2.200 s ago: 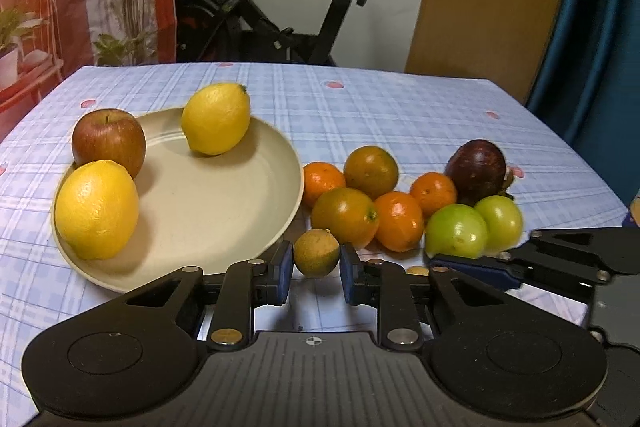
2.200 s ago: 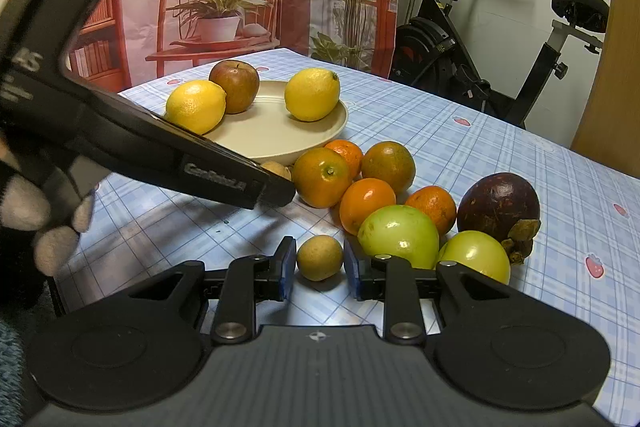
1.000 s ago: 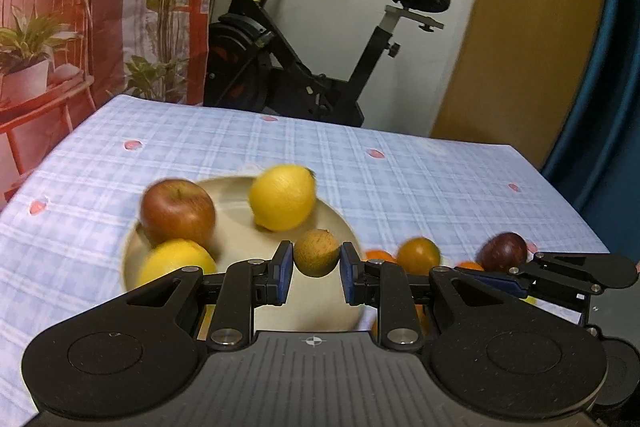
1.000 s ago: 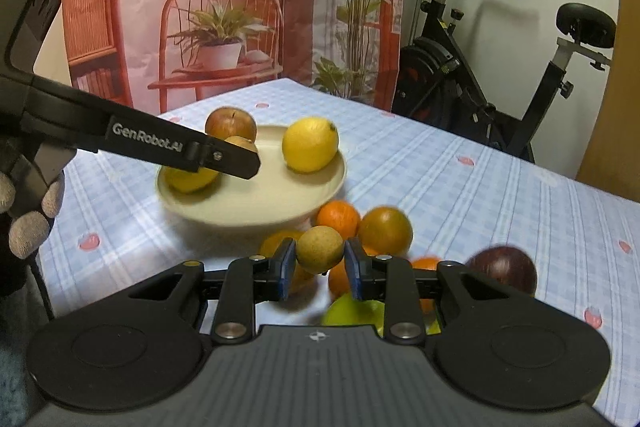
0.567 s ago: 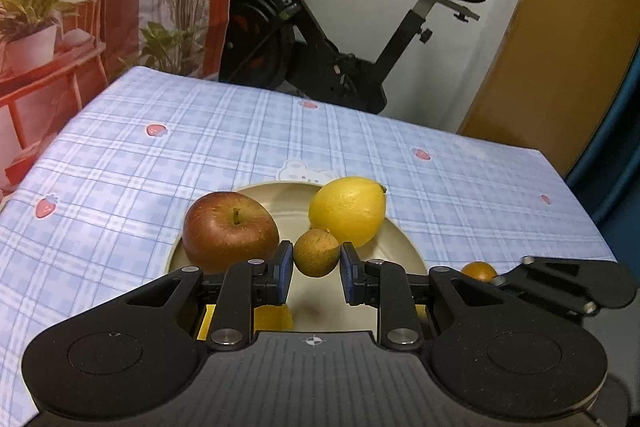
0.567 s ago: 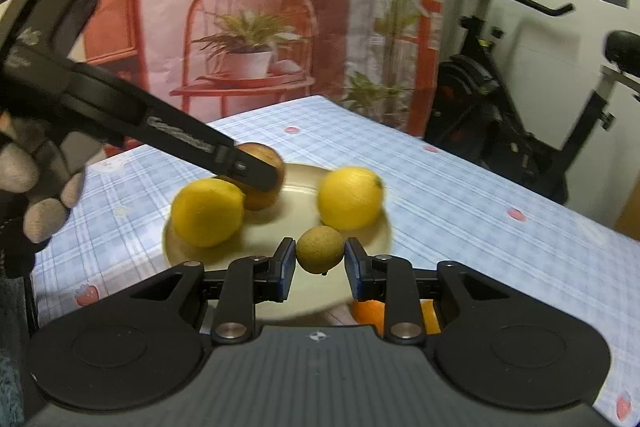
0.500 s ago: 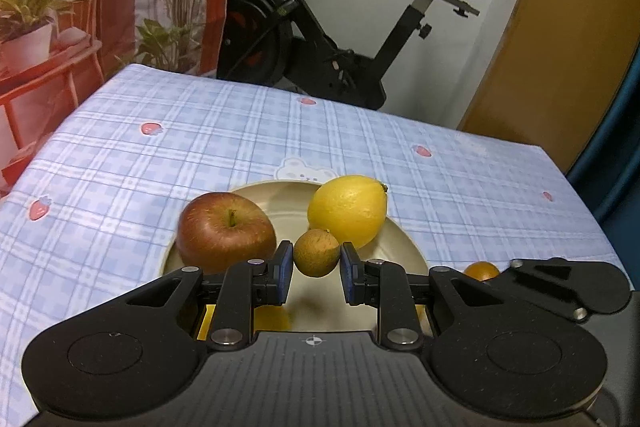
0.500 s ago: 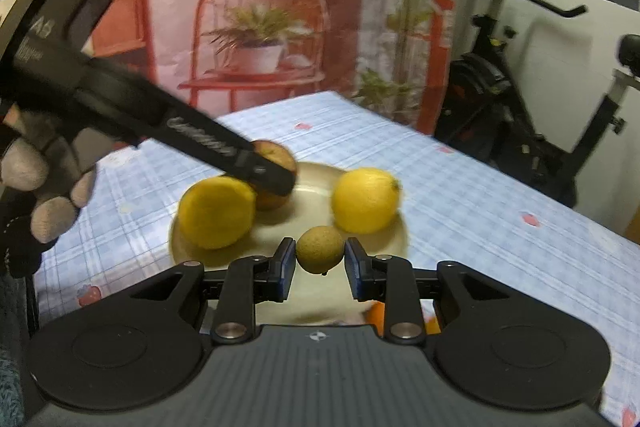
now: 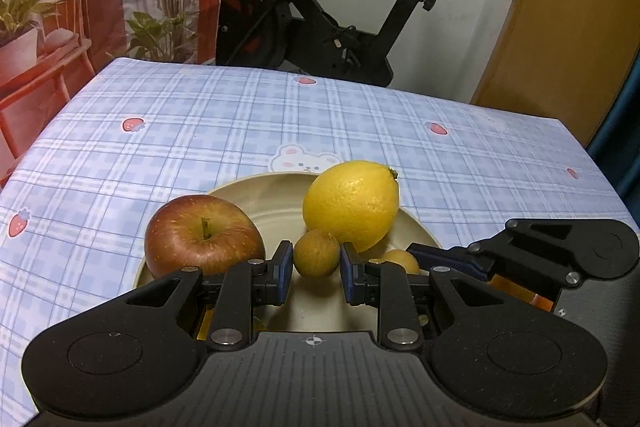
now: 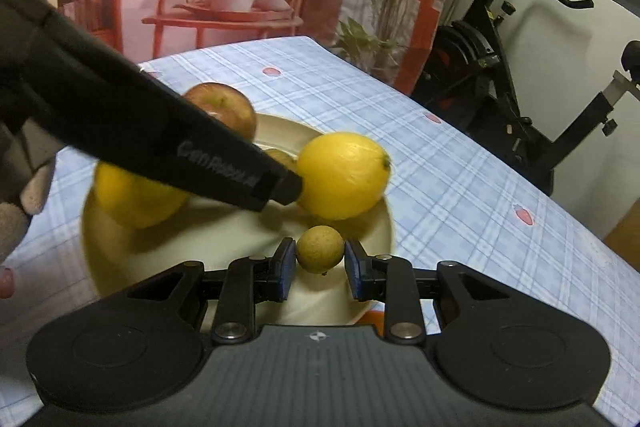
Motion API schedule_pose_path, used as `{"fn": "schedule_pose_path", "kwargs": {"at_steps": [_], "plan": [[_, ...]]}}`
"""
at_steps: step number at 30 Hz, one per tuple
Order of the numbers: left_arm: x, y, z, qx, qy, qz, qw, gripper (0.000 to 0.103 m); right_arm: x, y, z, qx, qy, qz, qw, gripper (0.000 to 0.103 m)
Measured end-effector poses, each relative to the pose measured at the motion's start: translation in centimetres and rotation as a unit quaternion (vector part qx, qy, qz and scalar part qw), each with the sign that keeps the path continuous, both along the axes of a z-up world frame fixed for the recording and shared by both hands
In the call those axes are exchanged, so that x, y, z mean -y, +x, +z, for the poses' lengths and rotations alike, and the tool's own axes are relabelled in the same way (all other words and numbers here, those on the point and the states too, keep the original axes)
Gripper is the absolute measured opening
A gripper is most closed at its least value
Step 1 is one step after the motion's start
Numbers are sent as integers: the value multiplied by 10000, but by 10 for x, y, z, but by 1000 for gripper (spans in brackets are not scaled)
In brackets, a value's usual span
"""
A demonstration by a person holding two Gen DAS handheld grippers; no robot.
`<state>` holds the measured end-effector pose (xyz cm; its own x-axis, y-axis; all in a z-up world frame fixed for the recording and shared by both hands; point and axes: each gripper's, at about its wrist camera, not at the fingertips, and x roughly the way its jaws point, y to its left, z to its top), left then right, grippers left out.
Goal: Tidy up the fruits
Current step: 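Open both tools to drop the small brown fruit onto the plate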
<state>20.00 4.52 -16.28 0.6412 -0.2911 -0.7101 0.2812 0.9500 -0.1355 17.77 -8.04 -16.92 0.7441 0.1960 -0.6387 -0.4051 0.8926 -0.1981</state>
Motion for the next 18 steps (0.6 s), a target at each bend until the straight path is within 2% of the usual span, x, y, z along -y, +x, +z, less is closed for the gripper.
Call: {"fn": "schedule_pose_path", "kwargs": {"at_steps": [5, 7, 9, 14, 18], "plan": [[0, 0, 2, 16, 28, 29, 10000, 28, 1, 4, -1, -76, 1, -60, 10000, 30], [-1, -2, 4, -17, -35, 43, 10000, 36, 2, 4, 1, -65, 0, -73, 10000, 38], [-1, -3, 8, -20, -100, 45, 9999, 50, 5, 1, 4, -30, 61, -75, 9999, 41], [4, -13, 21, 231, 51, 101, 9997, 53, 15, -11, 12, 47, 152, -105, 9998, 43], [10, -23, 32, 408, 94, 139, 9990, 54, 31, -23, 20, 143, 426, -251, 9987, 46]]}}
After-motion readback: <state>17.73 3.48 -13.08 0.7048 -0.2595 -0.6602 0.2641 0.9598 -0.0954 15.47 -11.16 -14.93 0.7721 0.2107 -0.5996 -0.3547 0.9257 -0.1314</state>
